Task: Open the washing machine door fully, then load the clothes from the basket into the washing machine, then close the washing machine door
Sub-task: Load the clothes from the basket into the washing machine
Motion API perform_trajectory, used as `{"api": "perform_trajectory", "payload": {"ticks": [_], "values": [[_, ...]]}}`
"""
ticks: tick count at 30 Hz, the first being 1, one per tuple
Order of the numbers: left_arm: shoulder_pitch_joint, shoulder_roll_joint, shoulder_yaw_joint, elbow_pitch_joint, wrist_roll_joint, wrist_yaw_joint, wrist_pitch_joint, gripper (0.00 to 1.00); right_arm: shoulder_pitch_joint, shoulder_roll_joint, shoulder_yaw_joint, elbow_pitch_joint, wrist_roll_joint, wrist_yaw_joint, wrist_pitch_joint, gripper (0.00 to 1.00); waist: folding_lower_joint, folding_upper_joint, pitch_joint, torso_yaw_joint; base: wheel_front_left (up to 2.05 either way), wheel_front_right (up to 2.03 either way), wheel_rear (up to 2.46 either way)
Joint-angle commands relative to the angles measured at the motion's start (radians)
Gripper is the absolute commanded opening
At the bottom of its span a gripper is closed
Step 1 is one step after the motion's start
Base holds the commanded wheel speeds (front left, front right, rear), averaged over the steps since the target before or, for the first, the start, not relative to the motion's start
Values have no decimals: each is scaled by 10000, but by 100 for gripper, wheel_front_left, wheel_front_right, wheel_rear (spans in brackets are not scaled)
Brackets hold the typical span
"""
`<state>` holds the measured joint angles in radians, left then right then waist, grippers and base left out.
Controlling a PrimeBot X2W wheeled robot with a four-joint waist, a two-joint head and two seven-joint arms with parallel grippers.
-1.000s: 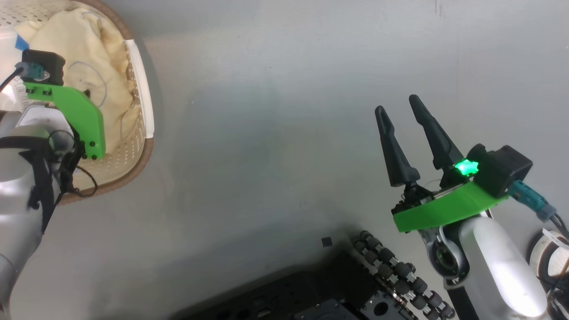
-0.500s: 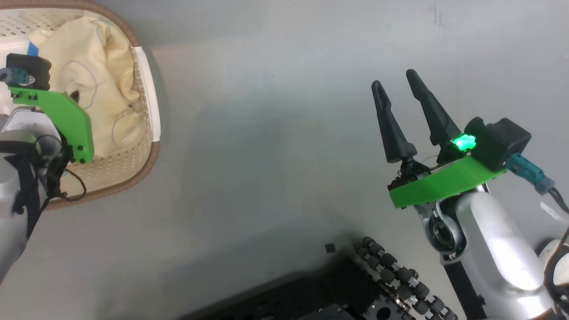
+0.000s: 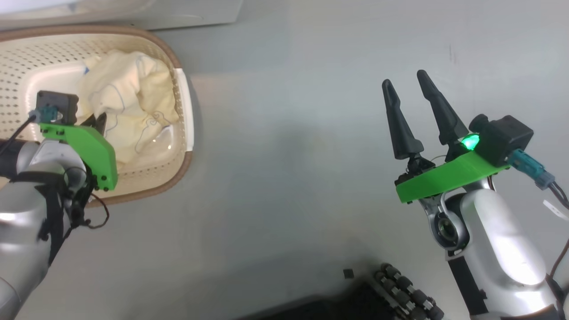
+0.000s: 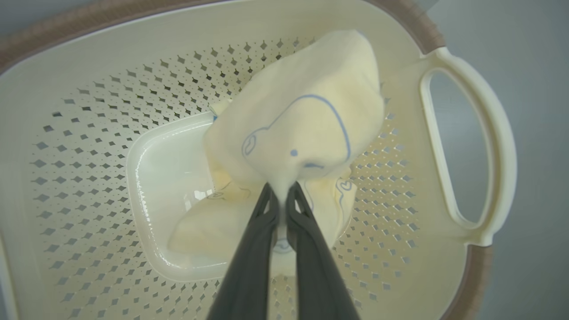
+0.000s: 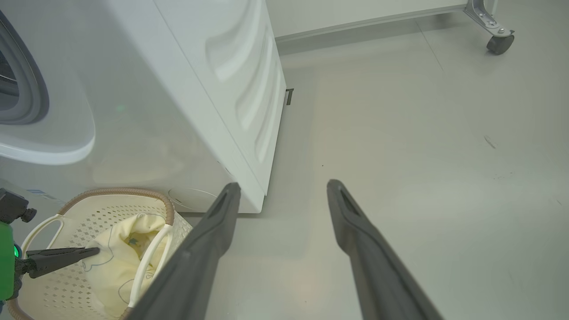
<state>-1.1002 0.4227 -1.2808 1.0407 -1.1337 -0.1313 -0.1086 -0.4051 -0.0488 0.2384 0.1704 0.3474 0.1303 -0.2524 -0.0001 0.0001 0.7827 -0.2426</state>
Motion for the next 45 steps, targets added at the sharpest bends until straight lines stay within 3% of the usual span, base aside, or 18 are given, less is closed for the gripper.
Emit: {"api": "perform_trajectory", "payload": {"ticks": [1,13,18,22,29,37,45], "values": [[132,255,162,7,38,6,-348,0,284,-14,115,-158,-101,4,-93,100,1,-1,-420,319,0,0,0],[625,287,618,17,105,42,-1518,0,493,-14,-88,294,-350,4,-93,100,1,-1,-1593,1061,0,0,0],[732,430,1772,-788,960,443,-1527,0,549,-14,-116,372,-415,4,-93,100,1,-1,-1822,1317,0,0,0],[1611,659,3412,-2139,2193,1017,-1529,0,595,-14,-84,514,-408,4,-93,100,1,-1,-2243,1529,0,0,0],[3096,900,5729,-4034,3707,1583,-1530,0,688,-14,-34,712,-362,4,-93,100,1,-1,-2810,1694,0,0,0],[4594,729,7748,-5894,5016,1804,-1531,0,867,-14,-65,916,-309,4,-93,100,1,-1,-3372,1929,0,0,0],[5771,269,9119,-7178,5933,1747,-1531,0,983,-14,-69,1054,-347,4,-57,100,1,-1,-3897,2206,0,0,0]]}}
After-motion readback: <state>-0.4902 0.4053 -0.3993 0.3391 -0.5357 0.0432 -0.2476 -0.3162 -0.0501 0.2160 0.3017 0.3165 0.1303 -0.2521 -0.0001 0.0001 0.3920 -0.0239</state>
